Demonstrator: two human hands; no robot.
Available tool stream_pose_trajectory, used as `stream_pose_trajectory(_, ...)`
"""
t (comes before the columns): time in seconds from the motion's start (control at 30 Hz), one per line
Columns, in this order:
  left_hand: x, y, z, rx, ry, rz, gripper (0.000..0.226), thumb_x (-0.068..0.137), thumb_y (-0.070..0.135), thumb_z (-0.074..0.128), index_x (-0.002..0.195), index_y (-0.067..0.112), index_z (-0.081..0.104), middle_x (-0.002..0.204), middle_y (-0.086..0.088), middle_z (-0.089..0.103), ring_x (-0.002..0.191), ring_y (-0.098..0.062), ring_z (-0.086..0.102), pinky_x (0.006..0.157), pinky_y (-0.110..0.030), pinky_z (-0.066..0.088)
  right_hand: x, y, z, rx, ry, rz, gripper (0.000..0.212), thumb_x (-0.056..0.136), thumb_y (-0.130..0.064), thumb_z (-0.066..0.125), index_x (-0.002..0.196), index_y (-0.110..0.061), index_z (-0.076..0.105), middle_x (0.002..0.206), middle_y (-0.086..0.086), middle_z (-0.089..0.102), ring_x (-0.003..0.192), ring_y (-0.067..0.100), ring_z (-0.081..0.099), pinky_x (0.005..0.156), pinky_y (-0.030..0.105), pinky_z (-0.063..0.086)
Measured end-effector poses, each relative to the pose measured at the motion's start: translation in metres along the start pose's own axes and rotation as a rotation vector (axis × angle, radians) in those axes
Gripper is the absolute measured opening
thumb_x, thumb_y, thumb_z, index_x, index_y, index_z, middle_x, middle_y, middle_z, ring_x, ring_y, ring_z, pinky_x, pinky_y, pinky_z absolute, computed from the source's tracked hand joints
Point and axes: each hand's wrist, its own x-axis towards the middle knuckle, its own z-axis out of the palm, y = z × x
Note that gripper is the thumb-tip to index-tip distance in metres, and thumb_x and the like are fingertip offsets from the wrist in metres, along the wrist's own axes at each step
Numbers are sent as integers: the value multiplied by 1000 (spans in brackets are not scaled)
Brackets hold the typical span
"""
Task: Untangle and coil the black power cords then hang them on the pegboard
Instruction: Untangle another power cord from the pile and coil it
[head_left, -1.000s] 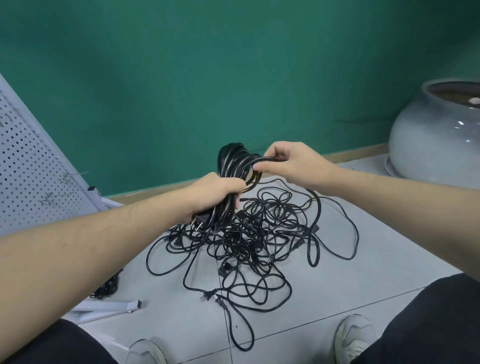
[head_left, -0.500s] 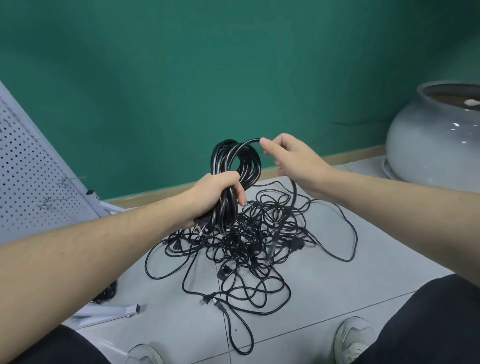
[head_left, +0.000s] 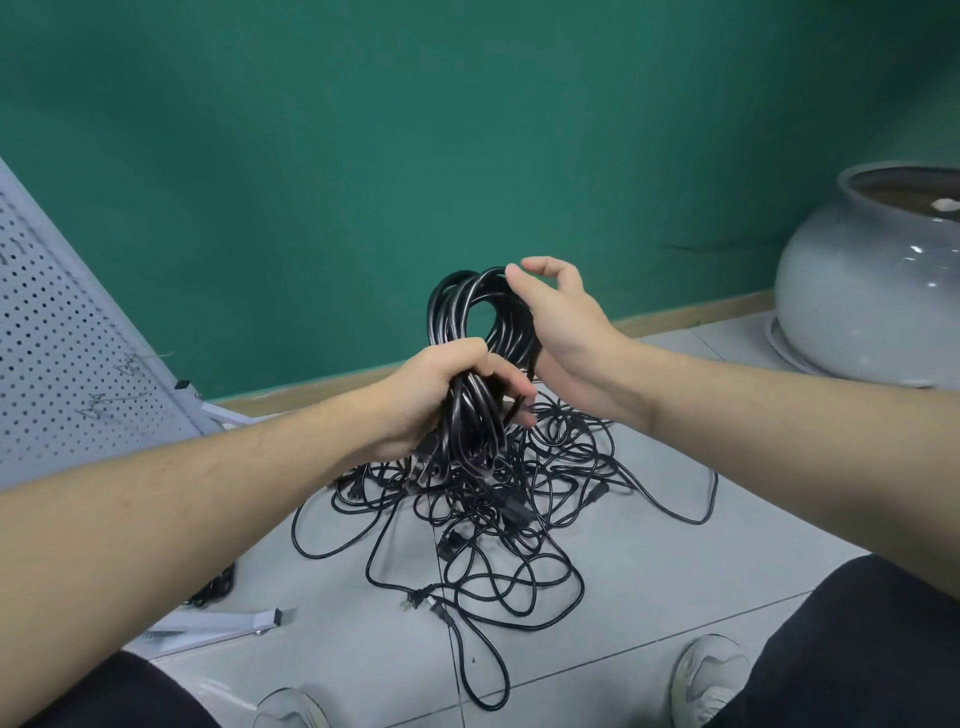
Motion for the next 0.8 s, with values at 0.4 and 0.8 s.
stream_pose_trajectory(0.4, 13, -1, -2, -379, 72, 189, 24, 71, 19, 51, 70, 7, 72, 82, -14, 59, 68, -24, 59, 82, -44, 54, -2, 15, -13, -19, -228, 245, 49, 106, -53, 17, 133, -24, 45, 79, 4, 52, 58, 16, 46, 63, 33, 41)
stream_pose_trajectory(0.8, 10, 9, -47, -234, 396, 203, 17, 68, 25, 60, 73, 18, 75, 85, -5, 62, 71, -22, 54, 76, -39, 49, -13, 31, -55, -1195, -623, 188, 36, 98, -64, 46, 84, -33, 60, 74, -13, 51, 71, 8, 50, 68, 20, 41)
